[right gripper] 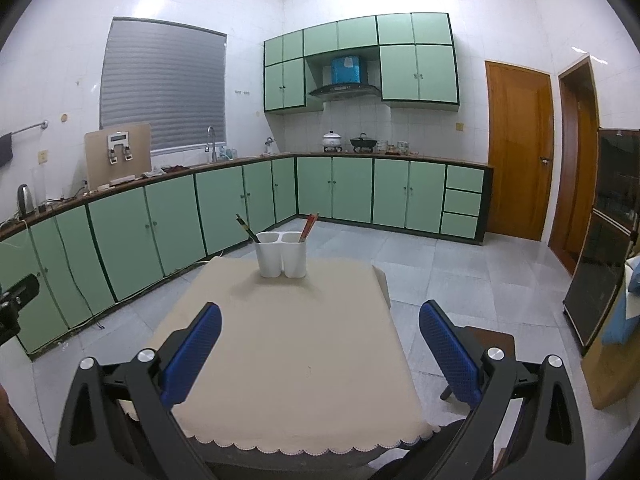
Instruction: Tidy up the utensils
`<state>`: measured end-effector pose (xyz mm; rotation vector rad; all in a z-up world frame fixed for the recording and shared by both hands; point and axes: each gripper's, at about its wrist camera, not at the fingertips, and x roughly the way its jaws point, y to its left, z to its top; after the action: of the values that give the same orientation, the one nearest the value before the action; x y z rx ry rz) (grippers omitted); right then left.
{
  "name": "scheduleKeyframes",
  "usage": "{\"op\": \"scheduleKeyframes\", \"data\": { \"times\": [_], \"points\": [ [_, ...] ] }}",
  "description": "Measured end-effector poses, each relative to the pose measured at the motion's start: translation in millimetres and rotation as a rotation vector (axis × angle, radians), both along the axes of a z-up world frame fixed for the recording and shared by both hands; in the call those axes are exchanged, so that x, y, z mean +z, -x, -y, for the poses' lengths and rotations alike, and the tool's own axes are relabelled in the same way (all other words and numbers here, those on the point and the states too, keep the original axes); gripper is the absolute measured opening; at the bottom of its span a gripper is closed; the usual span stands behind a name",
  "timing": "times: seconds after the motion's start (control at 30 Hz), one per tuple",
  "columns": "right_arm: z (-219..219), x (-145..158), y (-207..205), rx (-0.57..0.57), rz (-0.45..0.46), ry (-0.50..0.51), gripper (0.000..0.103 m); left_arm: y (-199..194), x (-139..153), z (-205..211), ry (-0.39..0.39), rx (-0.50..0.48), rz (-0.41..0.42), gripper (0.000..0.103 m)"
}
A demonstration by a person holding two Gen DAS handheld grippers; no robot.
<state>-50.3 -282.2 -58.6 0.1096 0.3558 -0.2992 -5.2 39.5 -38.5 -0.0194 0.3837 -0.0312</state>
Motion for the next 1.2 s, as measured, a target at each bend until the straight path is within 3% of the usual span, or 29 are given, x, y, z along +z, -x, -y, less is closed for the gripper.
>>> {"op": "scheduleKeyframes", "data": {
  "times": [1.2],
  "points": [
    [-0.6, 10.4, 3.9, -0.007, 0.023, 0.018, 0.097, 2.1, 7.8, -2.5, 0.004, 0.009, 0.029, 0.098]
  ]
}}
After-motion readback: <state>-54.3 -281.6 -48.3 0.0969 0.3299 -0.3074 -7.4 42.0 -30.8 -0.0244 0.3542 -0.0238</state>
